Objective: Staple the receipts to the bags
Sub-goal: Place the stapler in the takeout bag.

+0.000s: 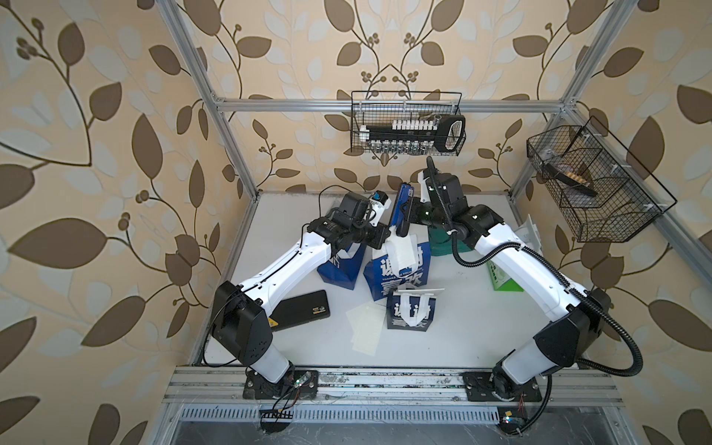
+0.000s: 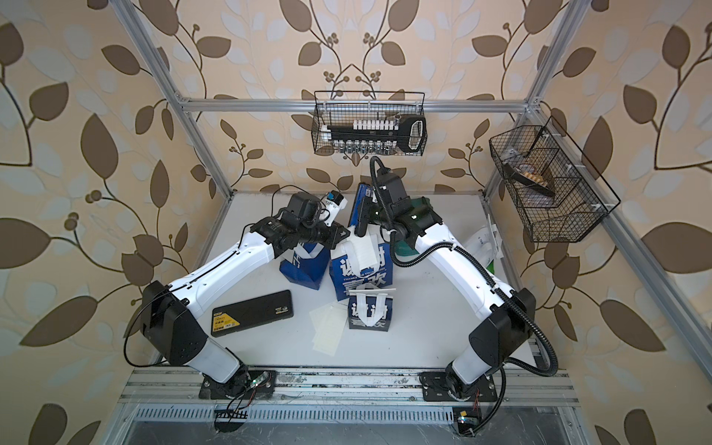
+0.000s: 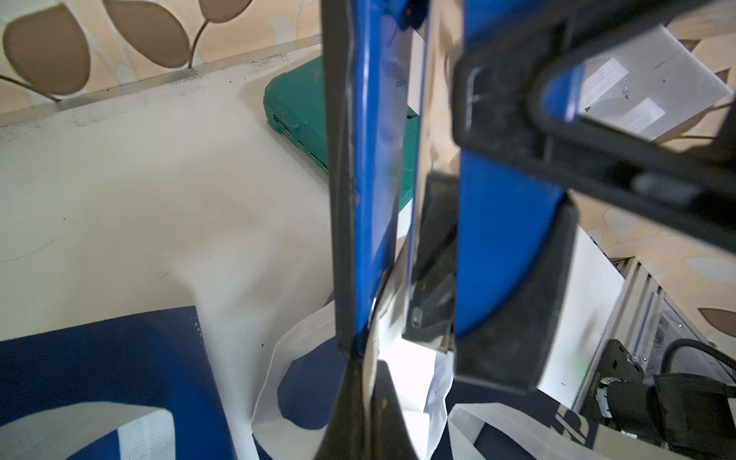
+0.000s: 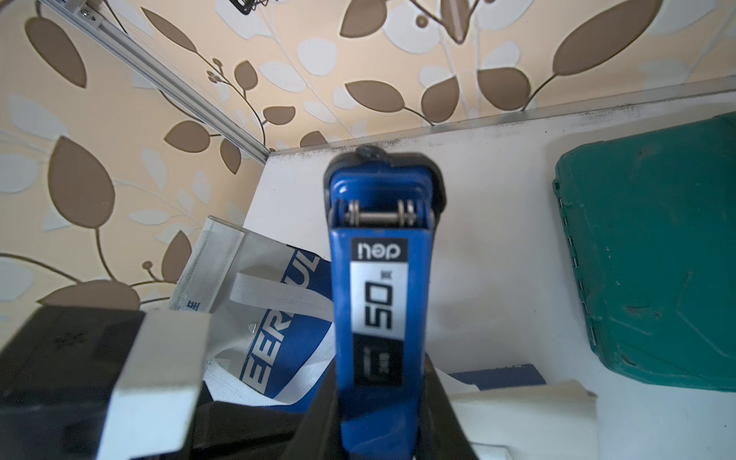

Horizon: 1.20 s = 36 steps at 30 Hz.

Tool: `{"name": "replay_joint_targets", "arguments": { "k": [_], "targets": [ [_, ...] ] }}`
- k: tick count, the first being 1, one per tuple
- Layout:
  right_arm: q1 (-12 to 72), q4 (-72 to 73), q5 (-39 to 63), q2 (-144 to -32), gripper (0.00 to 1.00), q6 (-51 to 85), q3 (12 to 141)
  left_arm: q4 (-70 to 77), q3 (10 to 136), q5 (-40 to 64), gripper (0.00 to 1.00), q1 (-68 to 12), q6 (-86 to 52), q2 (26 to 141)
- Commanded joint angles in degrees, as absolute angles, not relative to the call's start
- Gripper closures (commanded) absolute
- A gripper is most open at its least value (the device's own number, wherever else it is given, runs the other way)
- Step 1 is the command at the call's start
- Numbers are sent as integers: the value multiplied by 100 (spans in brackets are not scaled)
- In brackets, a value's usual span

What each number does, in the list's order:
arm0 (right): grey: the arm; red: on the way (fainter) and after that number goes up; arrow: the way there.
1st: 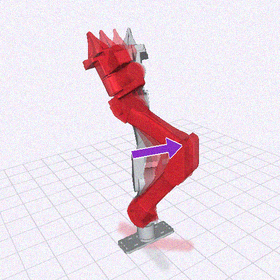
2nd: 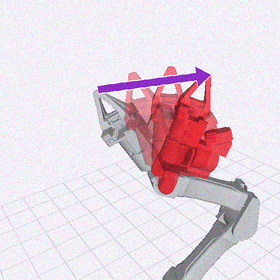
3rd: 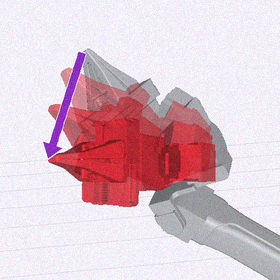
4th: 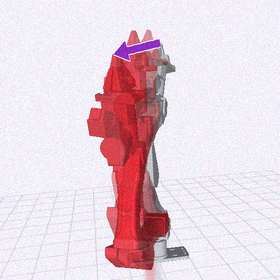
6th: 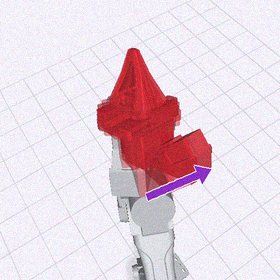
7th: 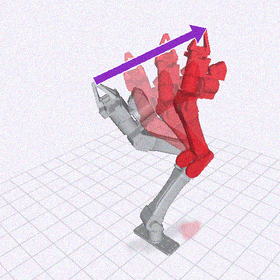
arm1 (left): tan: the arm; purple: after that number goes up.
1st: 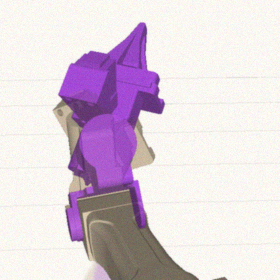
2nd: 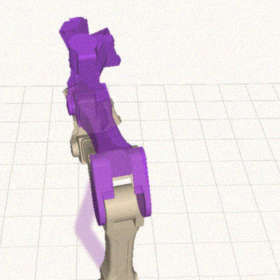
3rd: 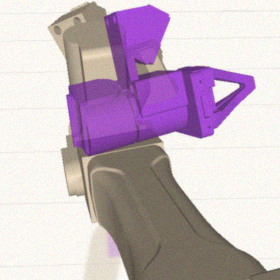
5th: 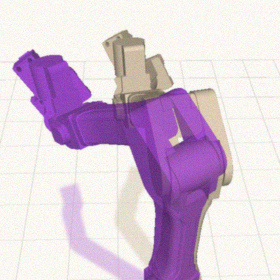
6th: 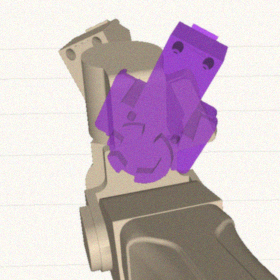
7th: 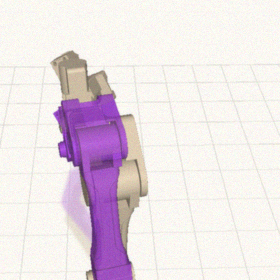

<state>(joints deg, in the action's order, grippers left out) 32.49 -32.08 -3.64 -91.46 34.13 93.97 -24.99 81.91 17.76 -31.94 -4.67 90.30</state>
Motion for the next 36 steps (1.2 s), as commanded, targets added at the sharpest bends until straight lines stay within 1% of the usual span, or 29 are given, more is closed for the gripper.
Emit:
{"name": "replay_joint_targets", "arguments": {
  "k": [1, 7, 13, 17, 19, 20, 21, 23, 26, 32, 34, 36],
  "targets": [
    [3454, -3137, -536, -9059, 100, 3154, 9556, -2107, 8262, 1795, 100, -3216, -431, 8982],
    [3880, -3228, -1087, -9070, 100, 2634, 9447, -980, 7640, 1958, 100, -3217, -350, 8638],
    [3976, -3018, -1392, -8934, 99, 2301, 9026, 404, 6744, 2118, 100, -3217, 177, 8305],
    [4023, -2836, -1484, -8904, 98, 2035, 8815, 1065, 6334, 2277, 100, -3217, 575, 8096],
    [4030, -2730, -1530, -8863, 96, 1882, 8677, 1235, 6275, 2385, 100, -3217, 712, 8111],
    [4034, -2644, -1569, -8823, 93, 1782, 8605, 1272, 6275, 2406, 100, -3217, 769, 8133],
    [4170, -2551, -1622, -8770, 89, 1661, 8518, 1298, 6267, 2427, 100, -3217, 835, 8151],
    [4192, -2410, -1580, -8650, 72, 1417, 8373, 1340, 6233, 2547, 100, -3217, 962, 8169],
    [4192, -2308, -1463, -8447, 56, 916, 8298, 1347, 6196, 2794, 100, -3217, 1124, 8172],
    [4107, -2327, -1199, -7986, 33, -441, 8226, 1016, 6283, 3185, 100, -3217, 1719, 8174],
    [3957, -2352, -899, -7818, 24, -904, 8092, 743, 6355, 3370, 100, -3217, 2021, 8174],
    [3683, -2432, -326, -7643, 18, -1330, 7957, 436, 6449, 3481, 100, -3217, 2279, 8176]
  ]
}}
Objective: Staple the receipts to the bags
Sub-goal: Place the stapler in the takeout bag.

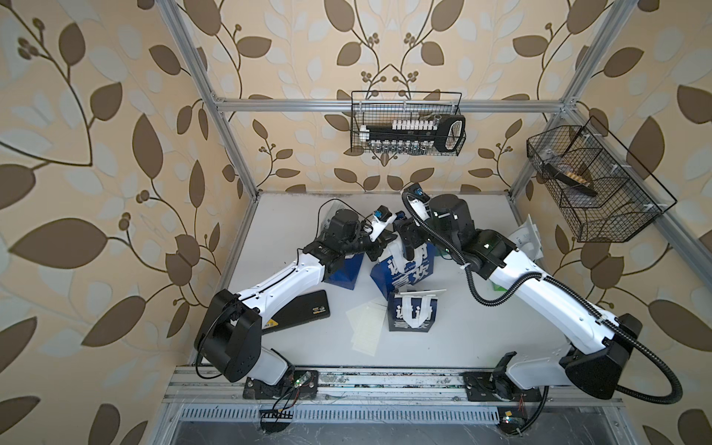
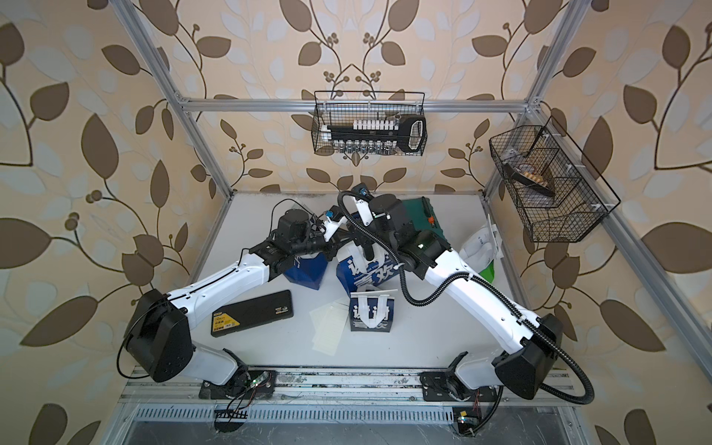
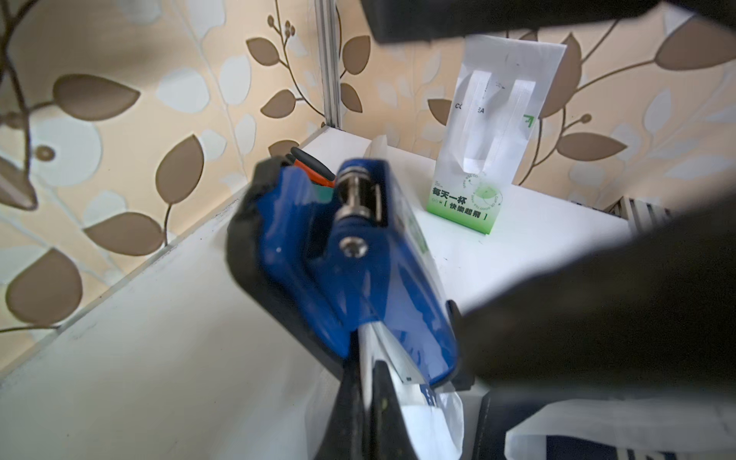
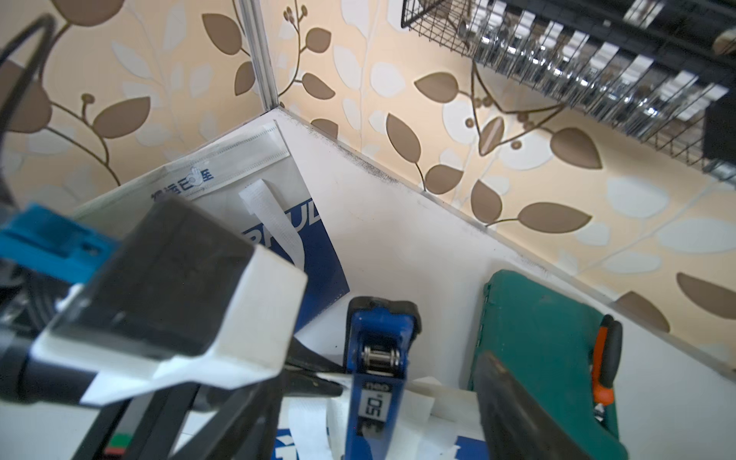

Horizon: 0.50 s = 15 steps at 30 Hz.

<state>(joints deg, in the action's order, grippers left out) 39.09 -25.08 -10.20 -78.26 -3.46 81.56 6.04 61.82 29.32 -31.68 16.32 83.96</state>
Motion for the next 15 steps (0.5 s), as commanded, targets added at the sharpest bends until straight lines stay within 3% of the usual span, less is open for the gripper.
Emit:
{"name": "replay_joint_targets", "arguments": {
  "k": [1, 7, 15],
  "targets": [
    [3518, -2520, 54, -7559, 16, -1554, 7901, 261, 6505, 3527, 100, -3217, 2434, 8174],
    [2674, -3602, 2061, -7517, 13, -2806, 8039, -644, 6864, 3761, 100, -3217, 3193, 8218],
    [2611, -3871, 2080, -7824, 14, -4123, 7963, -982, 7091, 3797, 100, -3217, 3631, 8431]
  ]
}}
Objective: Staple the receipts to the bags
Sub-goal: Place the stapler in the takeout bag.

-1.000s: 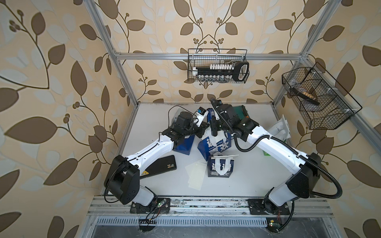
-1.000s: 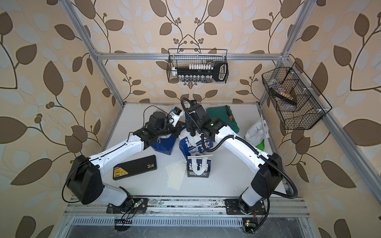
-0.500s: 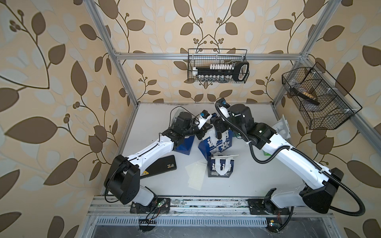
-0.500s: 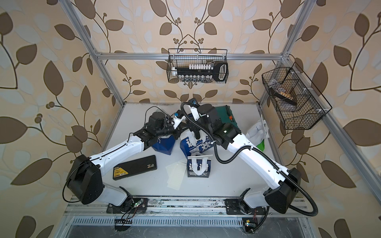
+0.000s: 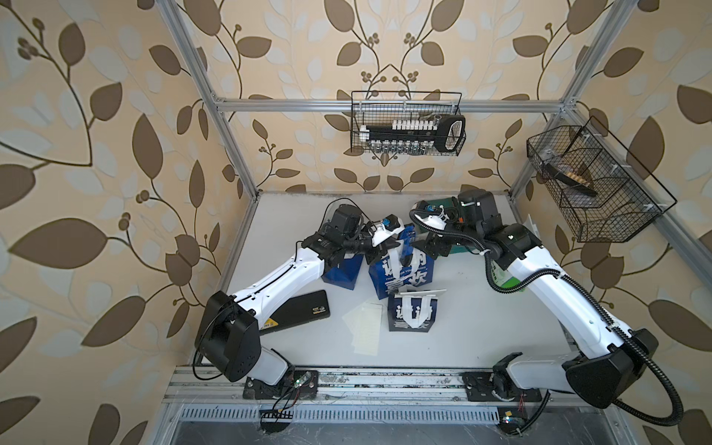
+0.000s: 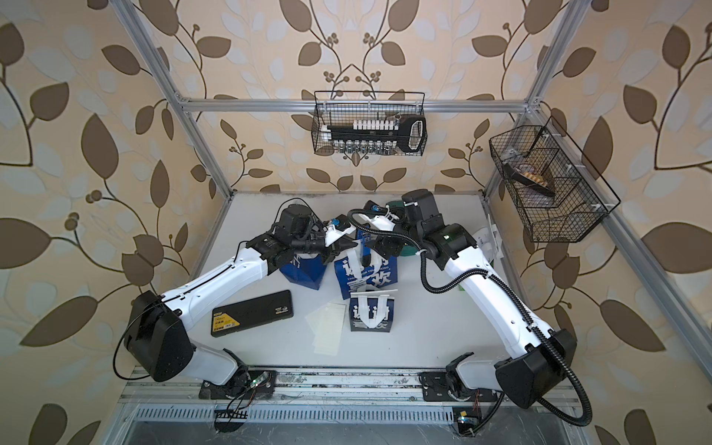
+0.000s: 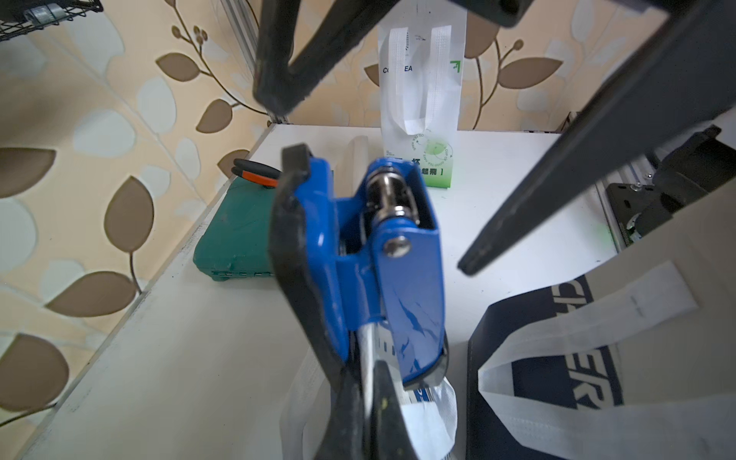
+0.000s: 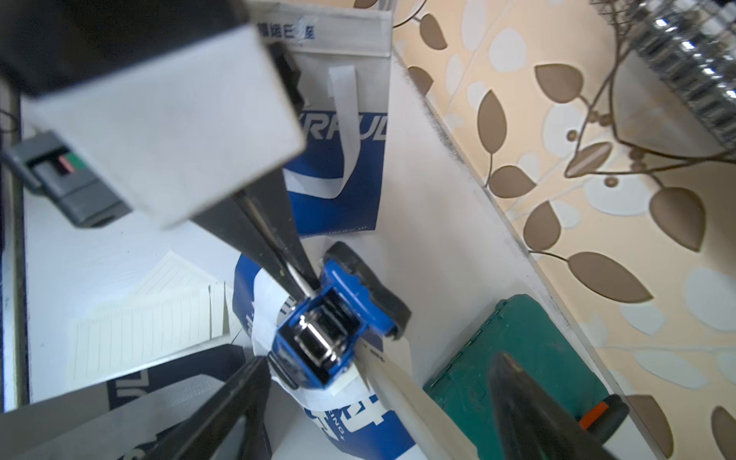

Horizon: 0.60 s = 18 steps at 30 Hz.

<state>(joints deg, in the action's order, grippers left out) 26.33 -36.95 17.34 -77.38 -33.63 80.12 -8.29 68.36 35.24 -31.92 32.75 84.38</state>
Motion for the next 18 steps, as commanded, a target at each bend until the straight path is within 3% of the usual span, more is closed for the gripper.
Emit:
{"name": "replay_joint_targets", "arguments": {
  "k": [1, 18],
  "targets": [
    [2614, -3772, 2059, -7837, 14, -4206, 7908, -997, 7101, 3805, 100, -3217, 3648, 8433],
    [2706, -3579, 2976, -8329, 21, -4641, 7698, -934, 7611, 3833, 100, -3212, 3922, 8772]
  ]
}}
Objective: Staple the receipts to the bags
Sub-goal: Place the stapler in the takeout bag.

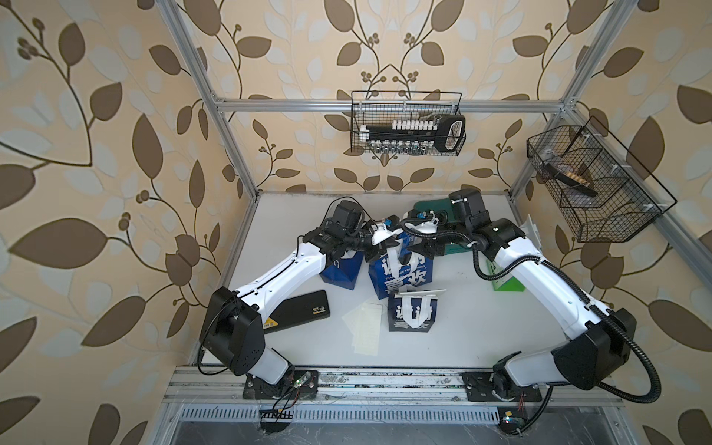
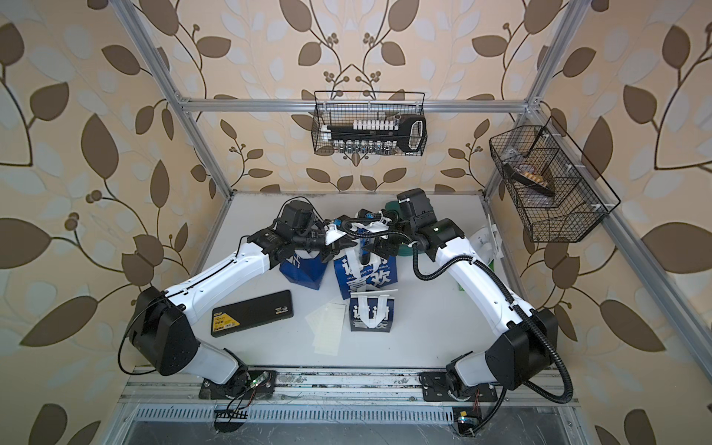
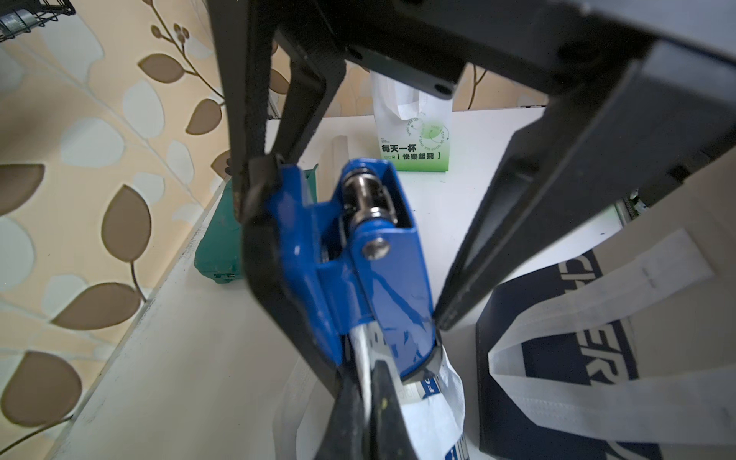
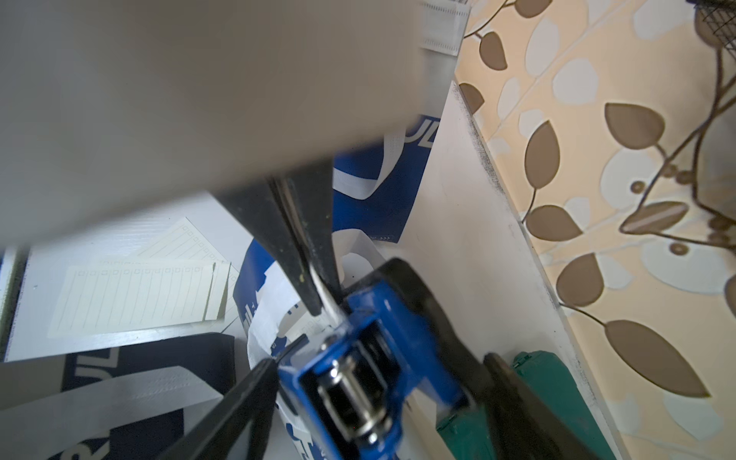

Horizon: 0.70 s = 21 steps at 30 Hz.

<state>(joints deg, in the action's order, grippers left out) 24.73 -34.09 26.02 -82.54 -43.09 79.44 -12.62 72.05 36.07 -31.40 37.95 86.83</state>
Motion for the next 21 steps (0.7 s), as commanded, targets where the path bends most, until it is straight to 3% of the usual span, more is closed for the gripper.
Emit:
{"name": "replay_joint_targets", "arguments": {
  "k": [1, 10, 21],
  "targets": [
    [2748, -3595, 2944, -8300, 22, -4647, 7646, -912, 7665, 3811, 100, -3216, 3962, 8832],
    [2877, -3732, 2789, -7848, 24, -4548, 7366, -497, 8022, 3889, 100, -3175, 3917, 9056],
    [2218, -3956, 3349, -7229, 21, -4444, 7111, -894, 8283, 4592, 100, -2918, 3811, 8896]
  ]
}}
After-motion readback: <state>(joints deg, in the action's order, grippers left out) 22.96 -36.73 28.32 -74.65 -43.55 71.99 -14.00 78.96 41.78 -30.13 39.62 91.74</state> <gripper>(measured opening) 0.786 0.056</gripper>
